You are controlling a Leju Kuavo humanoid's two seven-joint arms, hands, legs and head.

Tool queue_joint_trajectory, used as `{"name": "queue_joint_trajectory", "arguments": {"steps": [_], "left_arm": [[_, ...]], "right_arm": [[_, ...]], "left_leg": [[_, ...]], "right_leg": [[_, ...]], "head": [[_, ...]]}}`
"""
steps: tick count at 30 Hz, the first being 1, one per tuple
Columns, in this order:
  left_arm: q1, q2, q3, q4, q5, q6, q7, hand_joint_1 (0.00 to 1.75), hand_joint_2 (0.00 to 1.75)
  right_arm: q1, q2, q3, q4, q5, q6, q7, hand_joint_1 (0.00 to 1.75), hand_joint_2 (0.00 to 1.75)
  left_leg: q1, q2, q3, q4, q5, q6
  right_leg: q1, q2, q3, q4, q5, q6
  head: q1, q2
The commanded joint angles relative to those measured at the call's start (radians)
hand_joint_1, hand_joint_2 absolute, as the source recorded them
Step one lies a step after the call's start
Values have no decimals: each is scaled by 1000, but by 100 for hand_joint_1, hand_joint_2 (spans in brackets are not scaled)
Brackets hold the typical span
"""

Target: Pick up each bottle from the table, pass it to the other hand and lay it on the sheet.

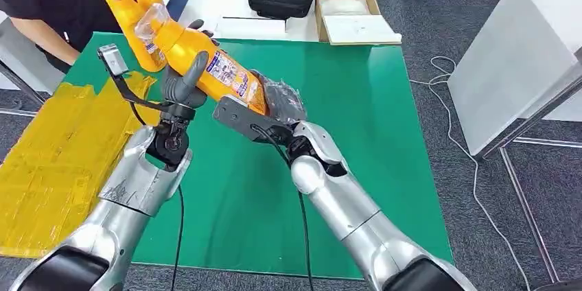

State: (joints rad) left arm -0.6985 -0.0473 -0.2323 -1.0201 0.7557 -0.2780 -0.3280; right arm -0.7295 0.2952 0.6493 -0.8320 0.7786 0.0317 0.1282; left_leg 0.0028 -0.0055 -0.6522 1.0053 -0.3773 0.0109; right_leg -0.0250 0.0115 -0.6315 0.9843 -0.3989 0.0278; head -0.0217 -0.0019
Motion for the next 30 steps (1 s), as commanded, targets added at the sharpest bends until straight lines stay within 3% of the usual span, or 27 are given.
{"name": "queue_joint_trajectory", "arguments": {"steps": [1,9,10,11,15,21,29,30], "left_arm": [[-85,-33,-22,115,3,-39,2,175,175],[-104,-1,36,188,4,-70,-11,175,175],[-106,1,51,199,-4,-57,-18,175,175],[-105,19,80,213,-7,-54,-21,175,175],[-79,92,182,240,-24,-75,-30,175,175],[-94,155,281,309,-101,-18,-38,175,175],[-113,149,289,341,-108,-24,-38,175,175],[-113,149,289,341,-108,-24,-38,175,175]], "right_arm": [[-26,10,34,118,15,8,-4,175,175],[-16,-3,-16,97,33,-2,-9,175,175],[-12,-7,-27,84,37,-7,-12,30,175],[2,-22,-58,41,30,-18,-25,0,0],[66,-109,-131,-150,8,14,-45,0,0],[81,-162,-177,-222,-13,42,-54,0,0],[76,-160,-173,-207,-15,44,-57,0,0],[76,-160,-173,-207,-15,44,-57,0,0]], "left_leg": [[2,-4,6,1,-3,-1],[1,-2,5,1,-2,-1],[1,-2,3,0,-1,-1],[1,-1,2,0,-1,-1],[1,0,6,0,-2,-1],[1,2,4,0,-2,-1],[1,0,2,0,-1,-1],[2,-1,7,2,-4,-1]], "right_leg": [[2,-6,8,0,-4,-3],[2,-3,6,0,-2,-2],[1,-3,4,-1,-1,-2],[1,-2,4,0,-1,-2],[1,-1,7,-1,-2,-2],[1,0,5,0,-1,-2],[1,-1,3,0,-1,-1],[2,-3,10,0,-4,-3]], "head": [[0,0],[0,0],[0,0],[0,0],[0,0],[0,0],[0,0],[0,0]]}}
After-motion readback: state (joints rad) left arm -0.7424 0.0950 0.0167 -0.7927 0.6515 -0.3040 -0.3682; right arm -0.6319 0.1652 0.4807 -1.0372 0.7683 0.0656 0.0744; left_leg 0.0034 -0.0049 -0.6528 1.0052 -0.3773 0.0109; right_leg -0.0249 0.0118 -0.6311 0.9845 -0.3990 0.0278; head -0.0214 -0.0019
